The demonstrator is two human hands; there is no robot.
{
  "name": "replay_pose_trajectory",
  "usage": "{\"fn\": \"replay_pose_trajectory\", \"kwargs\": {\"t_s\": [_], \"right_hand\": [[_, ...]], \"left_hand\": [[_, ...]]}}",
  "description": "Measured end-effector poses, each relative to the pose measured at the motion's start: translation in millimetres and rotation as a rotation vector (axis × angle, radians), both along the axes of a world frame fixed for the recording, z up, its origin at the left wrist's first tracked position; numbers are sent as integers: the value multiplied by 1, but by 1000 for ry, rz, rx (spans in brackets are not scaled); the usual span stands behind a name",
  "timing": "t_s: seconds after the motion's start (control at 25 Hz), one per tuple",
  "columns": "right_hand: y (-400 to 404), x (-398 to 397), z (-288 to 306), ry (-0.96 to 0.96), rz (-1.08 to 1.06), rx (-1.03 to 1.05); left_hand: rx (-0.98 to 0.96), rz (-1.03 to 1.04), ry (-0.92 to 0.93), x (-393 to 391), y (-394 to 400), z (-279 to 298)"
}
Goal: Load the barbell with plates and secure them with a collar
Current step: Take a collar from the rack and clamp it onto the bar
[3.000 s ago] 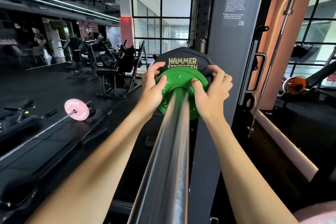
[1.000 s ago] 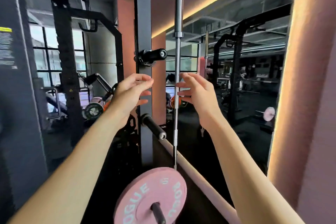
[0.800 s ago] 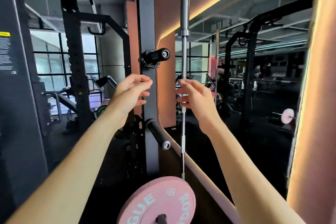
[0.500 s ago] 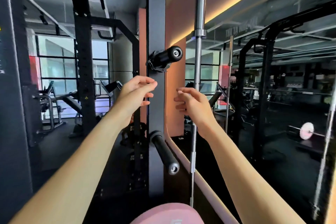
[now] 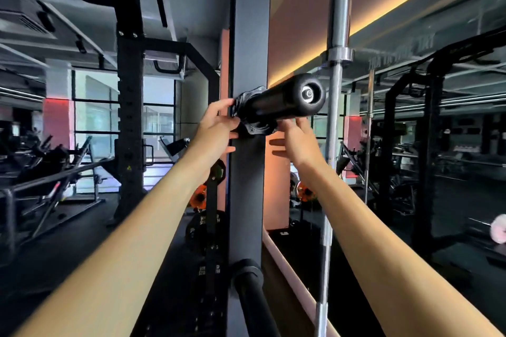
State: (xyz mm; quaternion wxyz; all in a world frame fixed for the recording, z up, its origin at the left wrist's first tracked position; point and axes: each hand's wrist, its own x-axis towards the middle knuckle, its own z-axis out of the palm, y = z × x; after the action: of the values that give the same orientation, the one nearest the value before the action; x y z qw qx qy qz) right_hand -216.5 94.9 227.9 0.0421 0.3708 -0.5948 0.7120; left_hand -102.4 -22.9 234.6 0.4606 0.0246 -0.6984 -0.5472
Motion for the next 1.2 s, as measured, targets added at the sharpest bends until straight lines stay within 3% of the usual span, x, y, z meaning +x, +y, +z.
{"fn": "replay_pose_trajectory", "kwargs": {"t_s": [0.32, 0.52, 0.72, 0.88, 1.2], "right_hand": [[5, 10, 5, -73, 176, -207], [53, 59, 4, -140, 276, -315], [120, 114, -10, -73, 356, -388], [160, 151, -29, -70, 406, -376], [131, 258, -69, -220, 581, -273]], "left_hand": [[-31, -19, 49, 7, 13, 2], [-69, -6, 66, 58, 68, 10], [-107, 0, 181, 102, 138, -7], [-97, 39, 211, 141, 176, -34], [-1, 296, 40, 270, 174, -62]]}}
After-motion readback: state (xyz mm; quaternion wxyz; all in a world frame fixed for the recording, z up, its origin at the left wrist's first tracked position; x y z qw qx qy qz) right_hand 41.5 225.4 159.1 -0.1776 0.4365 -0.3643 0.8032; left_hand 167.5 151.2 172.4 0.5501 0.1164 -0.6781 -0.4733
